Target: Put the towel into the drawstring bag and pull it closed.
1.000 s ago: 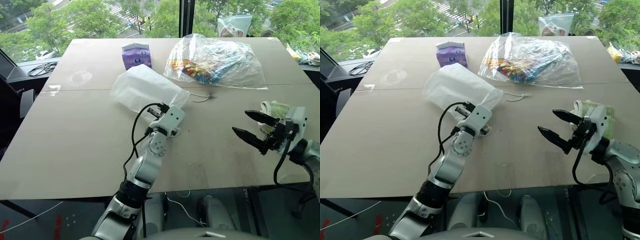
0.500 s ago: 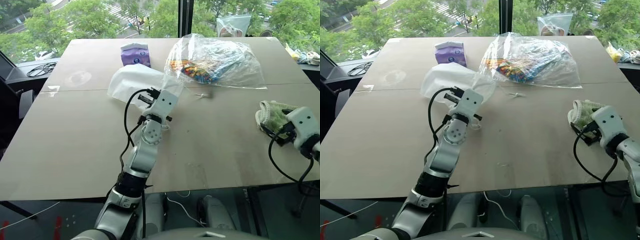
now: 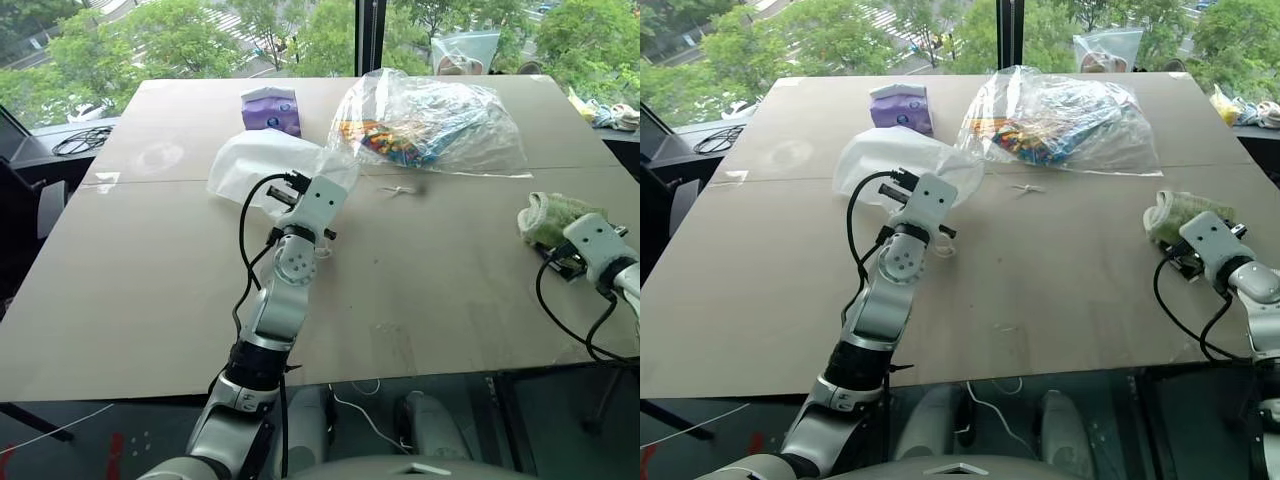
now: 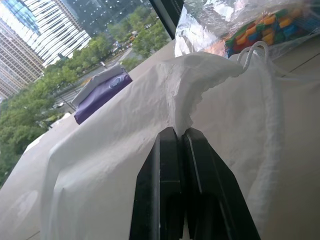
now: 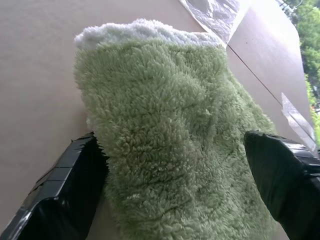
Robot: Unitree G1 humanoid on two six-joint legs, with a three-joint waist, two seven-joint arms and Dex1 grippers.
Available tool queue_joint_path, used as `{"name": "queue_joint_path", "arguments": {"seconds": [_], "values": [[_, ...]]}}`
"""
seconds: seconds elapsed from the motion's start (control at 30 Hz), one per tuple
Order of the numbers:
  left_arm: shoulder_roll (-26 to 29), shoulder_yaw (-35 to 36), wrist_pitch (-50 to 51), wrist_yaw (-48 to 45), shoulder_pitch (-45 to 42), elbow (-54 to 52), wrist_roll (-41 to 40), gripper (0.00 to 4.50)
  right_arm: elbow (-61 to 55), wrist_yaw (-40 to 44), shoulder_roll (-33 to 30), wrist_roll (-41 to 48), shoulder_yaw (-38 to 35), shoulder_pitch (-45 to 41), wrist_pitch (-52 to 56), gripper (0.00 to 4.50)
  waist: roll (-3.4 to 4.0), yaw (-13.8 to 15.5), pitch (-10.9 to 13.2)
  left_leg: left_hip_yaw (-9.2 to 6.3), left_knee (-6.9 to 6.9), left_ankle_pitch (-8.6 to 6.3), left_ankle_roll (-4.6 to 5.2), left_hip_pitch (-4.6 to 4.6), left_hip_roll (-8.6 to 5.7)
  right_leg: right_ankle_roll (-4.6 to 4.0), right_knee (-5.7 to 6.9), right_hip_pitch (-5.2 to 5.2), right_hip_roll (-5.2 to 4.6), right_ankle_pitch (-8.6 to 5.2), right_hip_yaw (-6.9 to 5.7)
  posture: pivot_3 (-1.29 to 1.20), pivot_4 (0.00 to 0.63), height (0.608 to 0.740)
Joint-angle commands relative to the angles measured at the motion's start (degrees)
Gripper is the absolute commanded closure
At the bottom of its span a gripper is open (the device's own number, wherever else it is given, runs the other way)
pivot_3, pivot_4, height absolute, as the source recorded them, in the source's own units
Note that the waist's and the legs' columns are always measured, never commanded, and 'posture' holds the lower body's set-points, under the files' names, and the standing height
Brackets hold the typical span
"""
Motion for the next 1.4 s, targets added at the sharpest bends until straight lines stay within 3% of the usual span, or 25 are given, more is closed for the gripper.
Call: {"name": "queue_joint_path", "arguments": {"seconds": [0.03,0.17,0.33,0.5,0.63,0.73,0.83,0.97,1.13,1.23,1.4], "values": [[0.58,0.88,-0.46,0.19,-0.65,-1.51,0.31,4.45,9.92,1.83,1.50,2.75,-1.16,-5.54,3.30,0.00,-0.03,-0.24,0.00,0.02,0.01,0.00,0.00,0.10,0.00,0.00,0.00,0.09,-0.01,0.00,0.02,0.00,0.150,0.740],[1.03,2.10,0.21,0.72,-0.69,-1.68,0.32,4.45,22.38,-0.36,2.70,3.90,-1.91,-13.35,10.02,0.00,-0.08,-1.19,0.01,0.02,0.00,-0.02,0.00,0.71,0.00,-0.03,-0.04,0.70,-0.04,-0.02,0.02,0.00,0.150,0.740],[0.91,2.41,0.82,0.77,0.03,-2.44,0.54,4.45,33.55,-3.65,2.36,1.85,0.03,-18.80,15.02,0.00,-0.52,-1.07,-0.29,-0.16,0.01,-0.03,0.01,0.74,-0.01,-0.18,-0.04,0.77,-0.14,-0.04,0.00,0.00,0.150,0.740],[0.43,3.02,1.89,0.58,0.38,-3.11,-0.05,4.50,39.37,-7.58,3.72,7.13,-5.25,-23.14,22.17,1.52,-0.92,-0.41,-0.58,-0.27,0.04,-0.21,-0.13,0.74,-0.05,-0.18,-0.05,0.80,-0.47,-0.02,-0.09,0.00,0.150,0.740],[-0.29,3.88,2.56,-0.06,-0.26,-2.70,-1.51,4.50,39.85,-9.02,4.70,10.08,-8.56,-24.52,23.92,3.39,-1.04,0.15,-0.65,-0.28,0.03,-0.27,-0.07,0.70,-0.06,-0.19,-0.13,0.80,-0.54,-0.03,-0.15,0.00,0.150,0.740],[-1.22,4.81,3.17,-1.07,-0.79,-2.62,-3.64,4.50,38.35,-7.87,5.40,13.01,-11.24,-25.31,24.75,4.37,-1.07,0.03,-0.67,-0.26,-0.02,-0.28,-0.05,0.70,-0.04,-0.19,-0.16,0.80,-0.53,-0.03,-0.14,0.00,0.150,0.740],[-2.17,6.32,4.17,-3.78,-1.32,-3.34,-7.68,4.50,30.66,-0.23,6.92,18.58,-13.58,-25.79,29.69,4.39,-1.06,-0.65,-0.66,-0.23,-0.05,-0.28,-0.05,0.69,-0.03,-0.18,-0.15,0.78,-0.50,-0.02,-0.13,0.00,0.150,0.740],[-1.75,7.50,4.33,-10.01,-1.61,-5.14,-14.03,4.50,7.59,3.18,10.58,28.51,-15.13,-21.69,44.97,4.39,-0.87,-2.22,-0.55,-0.09,-0.17,-0.14,0.19,0.68,0.00,0.00,-0.09,0.59,-0.37,0.08,0.09,0.00,0.150,0.740],[-1.04,9.95,9.76,-18.10,-2.98,-9.38,-24.27,4.50,-23.90,-8.35,21.40,42.34,-18.82,-17.89,62.85,4.39,-0.11,-2.51,-0.22,-0.02,-0.39,-0.13,0.18,0.46,0.02,0.03,0.04,0.20,-0.29,0.10,0.18,0.00,0.150,0.740],[-2.83,12.48,17.04,-18.44,-5.27,-11.82,-29.76,4.50,-35.70,-15.59,29.46,50.12,-20.25,-17.69,68.50,4.39,-0.08,-1.78,-0.21,-0.10,-0.37,-0.12,0.18,0.15,-0.01,0.04,0.05,-0.03,-0.18,0.10,0.14,0.00,0.150,0.740],[-4.29,15.03,24.44,-17.66,-8.04,-14.58,-35.40,4.50,-46.00,-25.41,39.56,59.95,-20.50,-15.43,73.27,4.39,-0.08,-0.63,-0.21,-0.20,-0.26,-0.12,0.19,-0.16,-0.05,0.06,-0.01,-0.17,-0.16,0.11,0.04,0.00,0.150,0.740]]}}
